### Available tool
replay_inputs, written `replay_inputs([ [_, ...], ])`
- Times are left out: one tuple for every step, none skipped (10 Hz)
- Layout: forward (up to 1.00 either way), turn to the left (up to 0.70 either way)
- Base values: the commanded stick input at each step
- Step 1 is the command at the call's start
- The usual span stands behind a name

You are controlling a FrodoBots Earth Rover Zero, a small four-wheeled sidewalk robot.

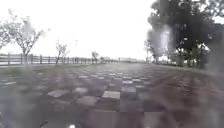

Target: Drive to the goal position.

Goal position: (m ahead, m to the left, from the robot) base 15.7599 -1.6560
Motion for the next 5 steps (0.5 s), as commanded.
replay_inputs([
  [1.00,0.00],
  [1.00,0.00],
  [1.00,0.00],
  [1.00,0.00],
  [1.00,0.00],
])
